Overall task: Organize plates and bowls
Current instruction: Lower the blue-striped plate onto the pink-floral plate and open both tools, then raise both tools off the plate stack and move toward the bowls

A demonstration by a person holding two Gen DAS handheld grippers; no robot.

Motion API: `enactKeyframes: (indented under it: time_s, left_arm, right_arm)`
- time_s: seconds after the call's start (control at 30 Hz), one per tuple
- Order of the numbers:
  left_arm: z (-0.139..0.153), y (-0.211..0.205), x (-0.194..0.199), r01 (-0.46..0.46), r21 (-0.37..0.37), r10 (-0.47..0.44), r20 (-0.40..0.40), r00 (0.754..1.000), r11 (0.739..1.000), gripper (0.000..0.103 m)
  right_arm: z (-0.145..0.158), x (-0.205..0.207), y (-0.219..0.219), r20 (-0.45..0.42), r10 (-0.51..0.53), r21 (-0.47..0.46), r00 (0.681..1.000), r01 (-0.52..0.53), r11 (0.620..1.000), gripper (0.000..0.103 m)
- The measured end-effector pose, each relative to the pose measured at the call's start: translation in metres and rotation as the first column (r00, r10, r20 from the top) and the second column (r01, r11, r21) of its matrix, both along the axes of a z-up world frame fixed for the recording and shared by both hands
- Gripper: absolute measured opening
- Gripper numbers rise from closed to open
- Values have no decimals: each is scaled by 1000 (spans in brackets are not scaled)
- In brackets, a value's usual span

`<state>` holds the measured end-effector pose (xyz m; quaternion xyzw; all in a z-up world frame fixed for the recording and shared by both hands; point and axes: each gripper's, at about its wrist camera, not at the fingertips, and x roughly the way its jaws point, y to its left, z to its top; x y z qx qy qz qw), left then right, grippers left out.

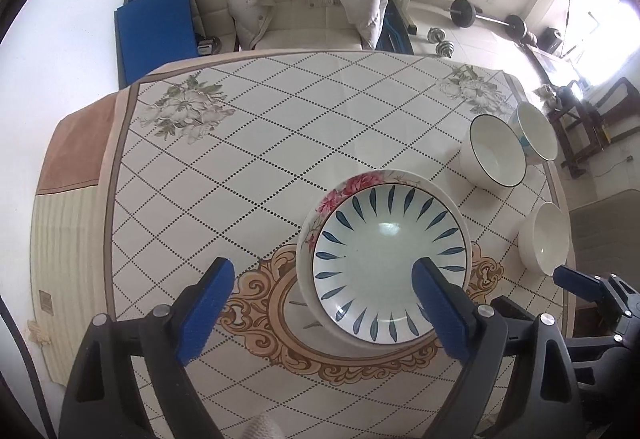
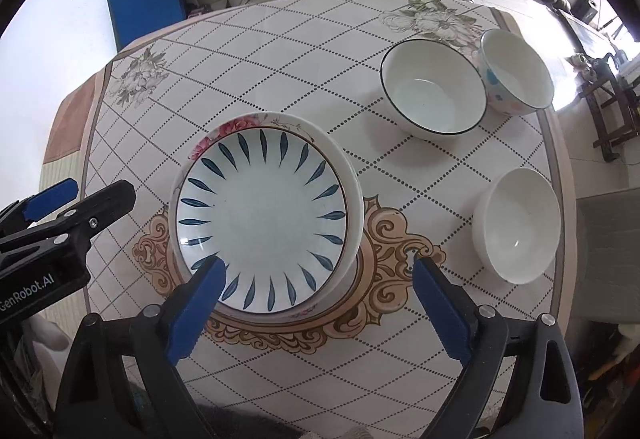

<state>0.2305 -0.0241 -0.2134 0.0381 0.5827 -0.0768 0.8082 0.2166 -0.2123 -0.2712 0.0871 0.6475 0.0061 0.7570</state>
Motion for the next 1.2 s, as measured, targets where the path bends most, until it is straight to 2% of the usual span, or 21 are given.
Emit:
enactKeyframes:
  time_s: [0.27,0.5,0.83,1.03,1.2]
  left_arm:
    - [58,7,-44,-16,1,16,80,997,1000,91]
    - [91,15,-76,-30,11,29,124,992,999,94]
    - [120,20,-100,-40,15,37,172,984,999,96]
    - [120,23,-101,-34,3,33,166,986,999,96]
    - [112,27,-97,-29,-20,31,131,991,999,96]
  right_arm:
    - [84,-48,6,139,-11,-32,990,16,999,96]
    - [147,-85,14,249,-9,-84,968,31,996,96]
    - [195,-116,28,326,12,-127,945,31,991,96]
    - [202,-118,32,332,9,-147,943,42,988,96]
    - [199,-115,32,311,-9,-150,951,58,987,96]
